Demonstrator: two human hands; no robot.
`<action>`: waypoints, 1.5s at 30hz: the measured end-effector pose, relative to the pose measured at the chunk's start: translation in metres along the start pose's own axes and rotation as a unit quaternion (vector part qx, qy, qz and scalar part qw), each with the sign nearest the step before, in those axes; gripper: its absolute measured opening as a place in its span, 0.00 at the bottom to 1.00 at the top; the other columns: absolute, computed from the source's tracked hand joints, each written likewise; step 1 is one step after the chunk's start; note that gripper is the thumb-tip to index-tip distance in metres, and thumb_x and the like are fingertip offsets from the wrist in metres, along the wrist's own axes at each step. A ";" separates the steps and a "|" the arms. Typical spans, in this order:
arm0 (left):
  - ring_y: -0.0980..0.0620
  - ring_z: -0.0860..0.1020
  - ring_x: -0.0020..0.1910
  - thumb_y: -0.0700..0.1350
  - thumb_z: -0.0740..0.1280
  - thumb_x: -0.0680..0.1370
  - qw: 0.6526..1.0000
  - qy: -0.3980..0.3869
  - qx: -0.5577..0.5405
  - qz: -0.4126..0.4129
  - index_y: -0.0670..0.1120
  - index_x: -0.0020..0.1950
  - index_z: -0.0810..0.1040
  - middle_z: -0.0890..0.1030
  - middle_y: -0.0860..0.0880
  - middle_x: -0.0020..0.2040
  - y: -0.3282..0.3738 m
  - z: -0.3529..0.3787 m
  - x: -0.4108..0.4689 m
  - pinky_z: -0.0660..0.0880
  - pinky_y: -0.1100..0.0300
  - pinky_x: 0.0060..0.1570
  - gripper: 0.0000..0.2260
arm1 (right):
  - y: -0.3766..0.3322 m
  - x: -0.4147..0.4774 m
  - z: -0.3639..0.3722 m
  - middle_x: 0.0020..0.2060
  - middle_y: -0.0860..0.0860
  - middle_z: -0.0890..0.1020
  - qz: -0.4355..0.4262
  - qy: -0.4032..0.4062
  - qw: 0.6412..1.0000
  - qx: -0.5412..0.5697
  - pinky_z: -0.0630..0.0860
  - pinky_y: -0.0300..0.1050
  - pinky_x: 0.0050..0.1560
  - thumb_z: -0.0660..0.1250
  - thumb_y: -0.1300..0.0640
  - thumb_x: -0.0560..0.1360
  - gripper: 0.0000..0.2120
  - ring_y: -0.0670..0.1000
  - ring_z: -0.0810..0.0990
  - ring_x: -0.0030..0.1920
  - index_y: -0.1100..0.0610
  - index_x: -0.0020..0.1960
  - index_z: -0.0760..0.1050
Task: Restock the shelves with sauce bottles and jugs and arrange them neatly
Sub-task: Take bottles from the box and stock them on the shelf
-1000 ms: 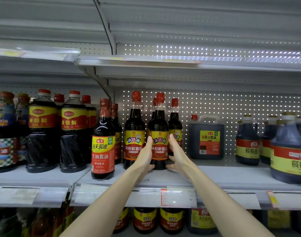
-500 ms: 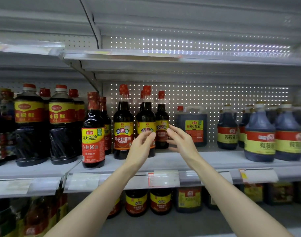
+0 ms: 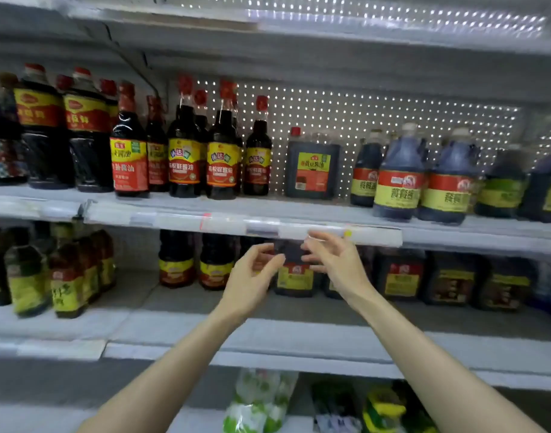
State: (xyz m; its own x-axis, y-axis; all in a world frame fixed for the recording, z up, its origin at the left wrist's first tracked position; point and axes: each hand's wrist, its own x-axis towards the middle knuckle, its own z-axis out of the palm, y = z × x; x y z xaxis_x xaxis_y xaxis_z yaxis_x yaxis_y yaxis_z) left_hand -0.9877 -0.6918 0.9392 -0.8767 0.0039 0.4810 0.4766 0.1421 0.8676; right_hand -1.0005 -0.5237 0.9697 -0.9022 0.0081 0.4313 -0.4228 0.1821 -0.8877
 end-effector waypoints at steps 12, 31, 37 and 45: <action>0.61 0.77 0.44 0.44 0.68 0.77 0.986 0.001 0.024 -0.164 0.47 0.59 0.75 0.79 0.52 0.46 -0.117 0.061 -0.126 0.73 0.71 0.43 0.11 | 0.161 -0.114 -0.022 0.43 0.53 0.84 0.182 -0.047 0.982 0.016 0.78 0.45 0.45 0.67 0.56 0.78 0.04 0.53 0.83 0.43 0.51 0.52 0.77; 0.57 0.78 0.43 0.47 0.68 0.78 0.892 -0.054 0.020 -0.448 0.49 0.55 0.76 0.81 0.51 0.44 -0.450 0.080 -0.324 0.72 0.72 0.39 0.07 | 0.515 -0.300 0.057 0.41 0.50 0.83 0.418 -0.034 0.907 -0.026 0.77 0.49 0.49 0.69 0.55 0.77 0.02 0.52 0.83 0.43 0.48 0.46 0.79; 0.56 0.78 0.39 0.44 0.68 0.77 0.871 -0.048 0.020 -0.488 0.50 0.47 0.77 0.82 0.50 0.39 -0.543 0.094 -0.375 0.73 0.67 0.42 0.01 | 0.617 -0.356 0.073 0.39 0.50 0.82 0.467 -0.013 0.883 -0.040 0.77 0.48 0.49 0.69 0.57 0.76 0.01 0.53 0.81 0.44 0.55 0.48 0.78; 0.57 0.78 0.40 0.47 0.68 0.78 0.846 -0.053 0.028 -0.530 0.47 0.57 0.76 0.80 0.52 0.42 -0.651 0.114 -0.435 0.72 0.66 0.41 0.10 | 0.738 -0.416 0.100 0.47 0.50 0.81 0.497 -0.028 0.865 -0.071 0.74 0.44 0.56 0.71 0.58 0.75 0.15 0.48 0.78 0.50 0.58 0.60 0.76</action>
State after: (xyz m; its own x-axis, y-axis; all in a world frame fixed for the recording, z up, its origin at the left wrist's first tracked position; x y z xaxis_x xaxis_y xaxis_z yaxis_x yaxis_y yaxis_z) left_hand -0.9241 -0.6729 0.1504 -0.8124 -0.0663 -0.5794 -0.5815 0.1681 0.7960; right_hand -0.9461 -0.4909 0.1188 -0.8185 0.1836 -0.5444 0.5742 0.2317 -0.7852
